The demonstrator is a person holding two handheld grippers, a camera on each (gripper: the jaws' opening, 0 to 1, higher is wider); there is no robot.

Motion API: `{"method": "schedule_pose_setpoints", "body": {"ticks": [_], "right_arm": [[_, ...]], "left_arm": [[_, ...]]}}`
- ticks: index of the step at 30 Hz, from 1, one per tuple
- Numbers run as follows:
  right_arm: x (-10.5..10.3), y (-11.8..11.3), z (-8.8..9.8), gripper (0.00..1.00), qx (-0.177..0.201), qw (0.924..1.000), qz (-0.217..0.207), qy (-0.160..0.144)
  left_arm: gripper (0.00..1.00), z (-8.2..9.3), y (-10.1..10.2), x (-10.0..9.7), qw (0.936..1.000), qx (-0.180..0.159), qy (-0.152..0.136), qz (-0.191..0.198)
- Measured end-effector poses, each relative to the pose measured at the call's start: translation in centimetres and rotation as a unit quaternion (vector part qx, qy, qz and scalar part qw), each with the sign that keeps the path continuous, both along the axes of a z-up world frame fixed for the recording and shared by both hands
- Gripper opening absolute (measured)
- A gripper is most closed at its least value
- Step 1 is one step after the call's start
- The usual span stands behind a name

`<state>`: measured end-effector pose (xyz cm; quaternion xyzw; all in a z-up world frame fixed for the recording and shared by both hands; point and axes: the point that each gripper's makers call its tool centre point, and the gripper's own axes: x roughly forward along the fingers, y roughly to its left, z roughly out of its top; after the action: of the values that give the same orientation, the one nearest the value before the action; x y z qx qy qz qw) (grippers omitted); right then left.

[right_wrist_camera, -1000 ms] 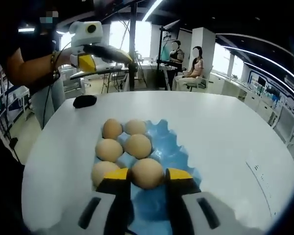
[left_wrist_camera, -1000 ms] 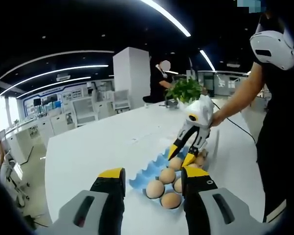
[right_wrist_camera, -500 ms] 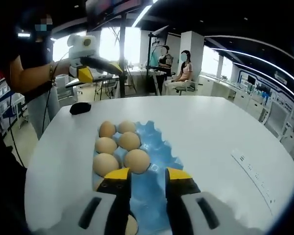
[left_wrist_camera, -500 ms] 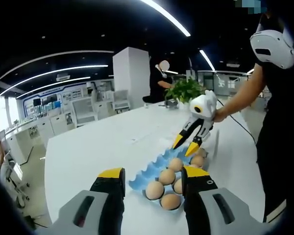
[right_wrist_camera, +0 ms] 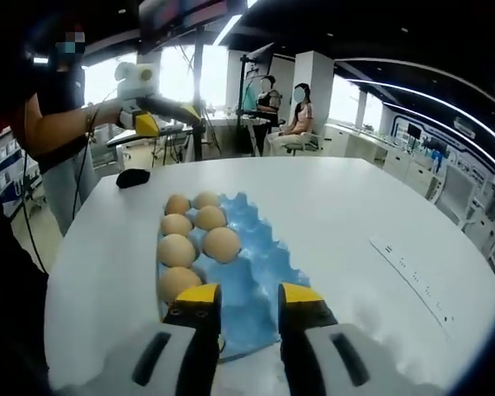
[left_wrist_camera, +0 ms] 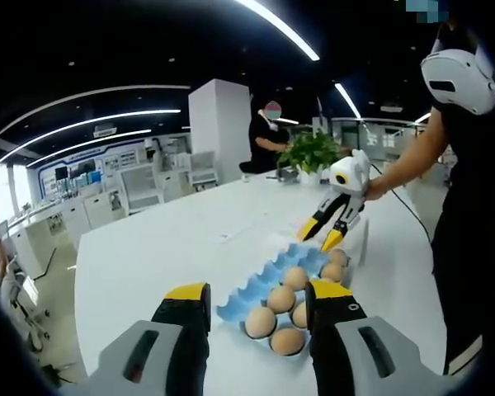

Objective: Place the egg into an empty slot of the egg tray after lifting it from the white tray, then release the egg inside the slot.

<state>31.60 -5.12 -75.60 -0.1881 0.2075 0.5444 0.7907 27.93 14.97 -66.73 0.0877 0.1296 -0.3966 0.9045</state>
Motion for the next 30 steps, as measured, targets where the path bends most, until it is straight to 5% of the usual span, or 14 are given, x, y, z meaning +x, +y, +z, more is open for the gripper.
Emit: {"method": "schedule_pose_setpoints", "body": {"ticks": [30], "right_arm": [[0.2,-8.5,-0.5,0.27,-0.019,0.9960,-0.087,0.004]], "left_arm": [[0.46,0.2,-0.6,0.2,1.0000,0.000,0.000,-0.005]]}}
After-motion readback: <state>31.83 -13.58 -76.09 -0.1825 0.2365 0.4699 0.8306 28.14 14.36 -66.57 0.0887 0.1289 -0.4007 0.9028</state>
